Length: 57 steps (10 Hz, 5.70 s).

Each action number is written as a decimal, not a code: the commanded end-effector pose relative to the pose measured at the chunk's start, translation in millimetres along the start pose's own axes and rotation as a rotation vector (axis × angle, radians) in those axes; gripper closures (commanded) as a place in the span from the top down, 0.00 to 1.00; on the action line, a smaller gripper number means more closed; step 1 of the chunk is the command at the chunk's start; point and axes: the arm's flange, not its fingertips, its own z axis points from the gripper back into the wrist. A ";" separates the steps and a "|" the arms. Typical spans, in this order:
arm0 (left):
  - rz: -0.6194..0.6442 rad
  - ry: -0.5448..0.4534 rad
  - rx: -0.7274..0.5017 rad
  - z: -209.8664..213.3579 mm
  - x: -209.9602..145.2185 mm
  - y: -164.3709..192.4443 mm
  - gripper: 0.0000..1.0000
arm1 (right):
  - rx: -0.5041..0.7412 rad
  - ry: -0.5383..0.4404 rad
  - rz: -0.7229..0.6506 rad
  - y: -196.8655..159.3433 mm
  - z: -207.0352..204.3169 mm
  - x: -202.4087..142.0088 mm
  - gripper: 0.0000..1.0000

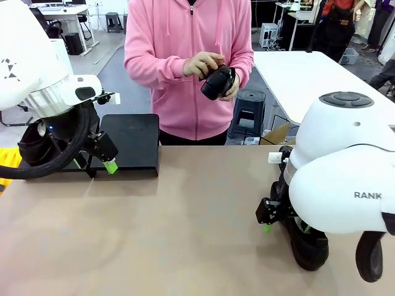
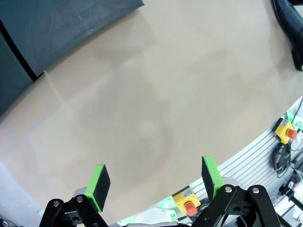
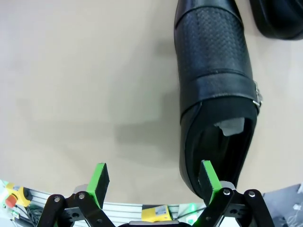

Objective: Organize the shoes by placing them on the stand.
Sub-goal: Pick up one Shoe and place it in the middle of the table, then place the Shoe from the middle of the table onto the Shoes Stand.

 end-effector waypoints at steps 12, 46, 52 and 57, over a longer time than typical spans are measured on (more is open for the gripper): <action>0.001 0.006 0.014 0.5 -4.0 0.8 1.00 | -0.029 0.024 -0.011 -32.4 -67.1 -1.2 0.00; 0.001 0.006 0.014 0.5 -4.0 0.8 1.00 | 0.194 -0.135 -0.099 165.4 41.1 -7.3 1.00; 0.001 0.006 0.014 0.5 -4.0 0.8 1.00 | 0.141 -0.098 -0.056 207.2 8.2 6.5 1.00; 0.001 0.006 0.014 0.5 -4.0 0.8 1.00 | 0.160 -0.155 0.048 192.4 22.6 -16.1 1.00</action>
